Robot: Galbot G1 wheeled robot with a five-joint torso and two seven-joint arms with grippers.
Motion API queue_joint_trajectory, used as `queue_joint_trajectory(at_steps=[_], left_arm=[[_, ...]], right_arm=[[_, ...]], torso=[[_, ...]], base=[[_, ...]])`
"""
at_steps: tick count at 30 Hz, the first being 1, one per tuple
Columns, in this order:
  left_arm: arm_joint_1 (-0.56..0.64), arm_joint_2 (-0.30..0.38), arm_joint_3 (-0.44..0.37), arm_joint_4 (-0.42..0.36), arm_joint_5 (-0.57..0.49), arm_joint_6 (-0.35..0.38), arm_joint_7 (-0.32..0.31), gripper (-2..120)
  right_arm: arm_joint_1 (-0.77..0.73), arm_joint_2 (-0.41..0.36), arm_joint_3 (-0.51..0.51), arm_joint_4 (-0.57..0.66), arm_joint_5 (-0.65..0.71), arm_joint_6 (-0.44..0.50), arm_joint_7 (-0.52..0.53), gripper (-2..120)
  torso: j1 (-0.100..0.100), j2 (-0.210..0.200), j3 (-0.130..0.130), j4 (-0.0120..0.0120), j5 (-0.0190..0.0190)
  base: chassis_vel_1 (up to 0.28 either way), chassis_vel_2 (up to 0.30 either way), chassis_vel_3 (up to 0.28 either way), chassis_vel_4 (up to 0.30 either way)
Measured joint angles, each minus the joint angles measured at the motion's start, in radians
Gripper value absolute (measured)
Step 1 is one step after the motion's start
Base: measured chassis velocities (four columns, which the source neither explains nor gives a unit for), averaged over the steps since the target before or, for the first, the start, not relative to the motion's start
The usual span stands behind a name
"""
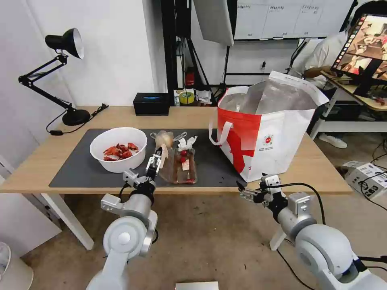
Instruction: Pick up the trash from the table and place it into the takeout bag.
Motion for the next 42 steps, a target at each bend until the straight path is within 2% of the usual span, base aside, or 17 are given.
queue_joint_trajectory(at_steps=[6,13,15,17,19,20,21,22,23,25,27,28,30,32,33,35,42], left_arm=[[-0.049,0.006,0.086,0.044,0.027,0.008,0.0,100],[-0.088,0.037,0.095,0.053,0.052,0.061,0.001,100],[-0.088,0.08,0.08,0.041,0.116,0.112,0.064,100],[-0.089,0.102,0.082,0.039,0.149,0.123,0.092,100],[-0.099,0.163,0.097,0.046,0.272,0.131,0.168,100],[-0.108,0.21,0.108,0.063,0.386,0.128,0.231,99],[-0.108,0.21,0.108,0.063,0.386,0.128,0.231,99],[-0.122,0.27,0.122,0.09,0.526,0.117,0.319,99],[-0.122,0.27,0.122,0.09,0.526,0.117,0.319,99],[-0.151,0.388,0.134,0.133,0.739,0.082,0.461,95],[-0.16,0.421,0.135,0.146,0.784,0.068,0.494,93],[-0.174,0.473,0.138,0.17,0.84,0.043,0.549,90],[-0.181,0.496,0.139,0.18,0.86,0.035,0.574,88],[-0.207,0.562,0.149,0.21,0.885,0.02,0.653,77],[-0.207,0.562,0.149,0.21,0.885,0.02,0.653,77],[-0.233,0.588,0.171,0.235,0.86,0.019,0.698,66],[-0.282,0.592,0.231,0.295,0.815,0.018,0.732,42]], right_arm=[[-0.039,-0.003,0.041,0.021,-0.001,0.002,0.0,100],[-0.075,0.001,0.065,0.036,-0.011,0.012,0.0,100],[-0.078,0.006,0.067,0.036,-0.015,0.016,0.0,100],[-0.078,0.007,0.067,0.036,-0.015,0.018,0.0,100],[-0.072,0.008,0.065,0.03,-0.011,0.024,0.0,100],[-0.067,0.009,0.062,0.026,-0.002,0.029,0.001,100],[-0.067,0.009,0.062,0.026,-0.002,0.029,0.001,100],[-0.056,0.008,0.058,0.021,0.036,0.039,0.001,100],[-0.056,0.008,0.058,0.021,0.036,0.039,0.001,100],[-0.027,0.005,0.043,0.015,0.173,0.069,0.001,100],[-0.016,0.004,0.037,0.013,0.218,0.081,0.001,100],[0.004,0.004,0.025,0.007,0.29,0.106,0.0,100],[0.016,0.004,0.018,0.003,0.329,0.117,-0.001,100],[0.06,0.008,-0.011,-0.008,0.448,0.139,0.001,100],[0.06,0.008,-0.011,-0.008,0.448,0.139,0.001,100],[0.098,0.01,-0.041,-0.023,0.509,0.146,0.003,100],[0.153,0.022,-0.103,-0.064,0.548,0.15,0.004,100]], torso=[[0.0,0.0,0.0,-0.0001,0.0],[0.0,0.0,0.0,-0.0002,0.0],[0.0,0.0,0.0,0.0,0.0001],[0.0,0.0,0.0,0.0002,0.0],[0.0,0.0,0.0,0.0,-0.0003],[0.0,0.0,0.0,0.0,-0.0001],[0.0,0.0,0.0,0.0,-0.0001],[0.0,0.0,0.0,0.0,-0.0005],[0.0,0.0,0.0,0.0,-0.0005],[0.0,0.0,0.0,-0.0001,-0.0003],[0.0,0.0,0.0,0.0,-0.0003],[0.0,0.0,0.0,0.0,-0.0003],[0.0,0.0,0.0,0.0001,-0.0003],[0.0,0.0,0.0,0.0001,-0.0002],[0.0,0.0,0.0,0.0001,-0.0002],[0.0,0.0,0.0,0.0001,-0.0001],[0.0,0.0,0.0,-0.0001,-0.0002]], base=[[0.0,0.0,0.0,0.0],[0.0,0.0,0.0,0.0],[0.0,0.0,0.0,0.0],[0.0,0.0,0.0,0.0],[0.0,0.0,0.0,0.0],[0.0,0.0,0.0,0.0],[0.0,0.0,0.0,0.0],[0.0,0.0,0.0,0.0],[0.0,0.0,0.0,0.0],[0.0,0.0,0.0,0.0],[0.0,0.0,0.0,0.0],[0.0,0.0,0.0,0.0],[0.0,0.0,0.0,0.0],[0.0,0.0,0.0,0.0],[0.0,0.0,0.0,0.0],[0.0,0.0,0.0,0.0],[0.0,0.0,0.0,0.0]])
